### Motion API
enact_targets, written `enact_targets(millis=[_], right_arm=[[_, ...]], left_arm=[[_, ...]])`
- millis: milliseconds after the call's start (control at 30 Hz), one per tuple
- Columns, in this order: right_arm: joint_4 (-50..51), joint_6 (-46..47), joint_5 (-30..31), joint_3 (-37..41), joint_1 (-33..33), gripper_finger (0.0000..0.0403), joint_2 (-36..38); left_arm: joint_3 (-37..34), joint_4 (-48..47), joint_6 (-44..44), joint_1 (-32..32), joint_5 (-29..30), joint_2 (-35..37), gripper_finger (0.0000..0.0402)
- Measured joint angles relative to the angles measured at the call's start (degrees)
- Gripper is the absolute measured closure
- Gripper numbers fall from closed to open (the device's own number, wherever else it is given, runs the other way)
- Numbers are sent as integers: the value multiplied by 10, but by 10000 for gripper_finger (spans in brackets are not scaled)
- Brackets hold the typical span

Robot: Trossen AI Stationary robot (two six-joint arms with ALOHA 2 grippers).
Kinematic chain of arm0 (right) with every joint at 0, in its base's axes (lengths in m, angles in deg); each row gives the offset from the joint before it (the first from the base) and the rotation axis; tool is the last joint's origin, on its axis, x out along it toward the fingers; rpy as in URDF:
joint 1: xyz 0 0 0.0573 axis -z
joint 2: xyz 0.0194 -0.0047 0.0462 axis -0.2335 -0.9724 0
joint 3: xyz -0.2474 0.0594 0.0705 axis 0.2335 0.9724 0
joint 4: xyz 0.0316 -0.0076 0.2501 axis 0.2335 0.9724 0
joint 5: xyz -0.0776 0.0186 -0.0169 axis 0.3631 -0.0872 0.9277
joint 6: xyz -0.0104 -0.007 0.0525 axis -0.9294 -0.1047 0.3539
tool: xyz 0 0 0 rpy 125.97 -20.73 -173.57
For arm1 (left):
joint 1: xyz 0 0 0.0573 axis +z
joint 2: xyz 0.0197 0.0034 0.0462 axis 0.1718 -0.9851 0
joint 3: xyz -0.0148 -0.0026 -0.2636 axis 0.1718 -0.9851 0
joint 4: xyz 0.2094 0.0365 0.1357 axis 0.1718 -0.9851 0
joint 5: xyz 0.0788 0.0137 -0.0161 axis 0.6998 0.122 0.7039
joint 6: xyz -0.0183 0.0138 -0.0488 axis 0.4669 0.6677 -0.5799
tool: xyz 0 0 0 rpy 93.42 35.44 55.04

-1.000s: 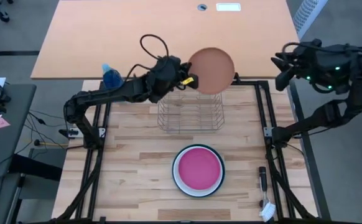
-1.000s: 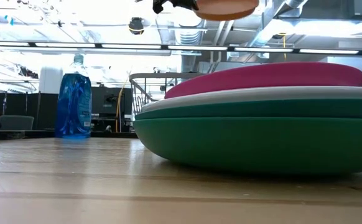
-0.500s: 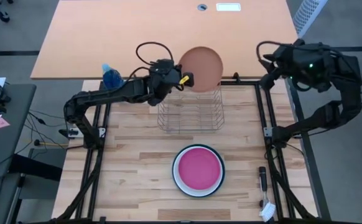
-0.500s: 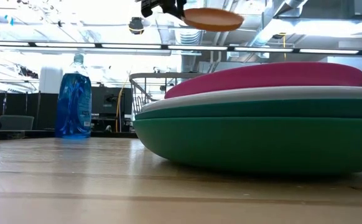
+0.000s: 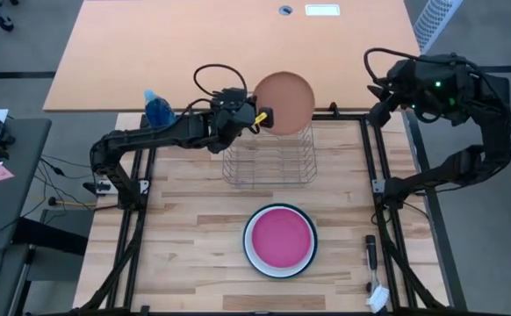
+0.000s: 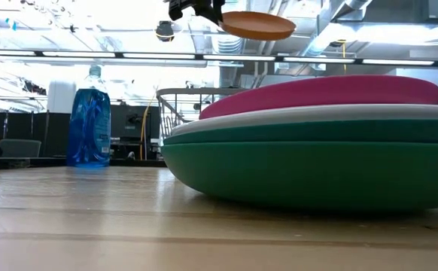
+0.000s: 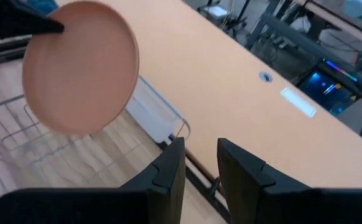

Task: Sort dishes
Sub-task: Put the brown plate in the dish rack

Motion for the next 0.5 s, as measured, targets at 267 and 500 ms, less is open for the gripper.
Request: enact_targets(millis=[267, 500], right_arm=[[31, 29, -1, 0, 0, 304, 4], [23, 28, 1, 0, 0, 304, -6]], left_arm=[[1, -85, -20, 27, -43, 3, 401], [1, -26, 9, 33, -96, 5, 401]])
